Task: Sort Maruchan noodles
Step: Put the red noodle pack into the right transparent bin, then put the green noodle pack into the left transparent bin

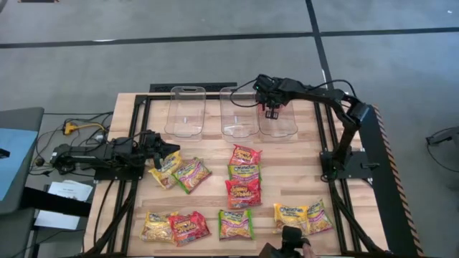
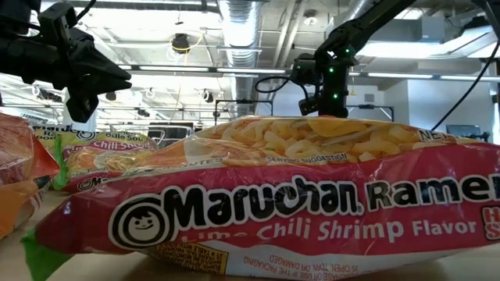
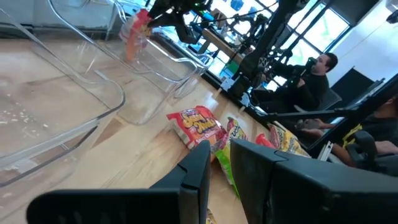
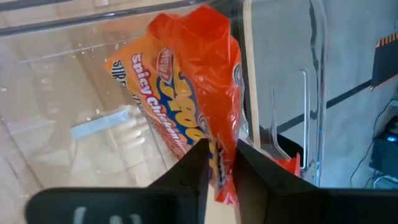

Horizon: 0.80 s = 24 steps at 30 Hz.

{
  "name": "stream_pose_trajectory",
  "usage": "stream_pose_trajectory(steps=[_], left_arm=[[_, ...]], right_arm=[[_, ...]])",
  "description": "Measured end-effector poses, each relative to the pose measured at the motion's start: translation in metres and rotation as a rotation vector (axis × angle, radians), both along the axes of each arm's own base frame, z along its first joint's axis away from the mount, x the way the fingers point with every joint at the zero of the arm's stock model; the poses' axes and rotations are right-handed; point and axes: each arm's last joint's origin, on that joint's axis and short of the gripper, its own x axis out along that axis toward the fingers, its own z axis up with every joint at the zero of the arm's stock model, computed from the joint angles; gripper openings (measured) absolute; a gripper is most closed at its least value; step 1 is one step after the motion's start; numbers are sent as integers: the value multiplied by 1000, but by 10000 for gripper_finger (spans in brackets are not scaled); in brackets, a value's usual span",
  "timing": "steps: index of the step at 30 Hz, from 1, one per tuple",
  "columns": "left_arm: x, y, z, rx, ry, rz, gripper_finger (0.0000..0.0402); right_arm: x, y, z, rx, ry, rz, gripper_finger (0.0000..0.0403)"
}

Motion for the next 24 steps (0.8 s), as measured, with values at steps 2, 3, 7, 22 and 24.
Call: stream_pose_trajectory(steps=[2,3,7,22,24], left_arm=[[0,0,0,-3,-1,0,51],[0,0,0,-3,-1,0,51],[0,0,0,-4,-1,0,51],[-1,1,6,39,-17,22,51],[-3,1,16,68,-39,45,51]], right_arm=[[-1,0,0,0,-1,-13,113],[-1,-1,0,-6,0,-23,120],[-1,-1,1,-56,21,-65,144],[-3,6,57,-22,21,-255,171],[-3,7,63,-20,17,-263,172]])
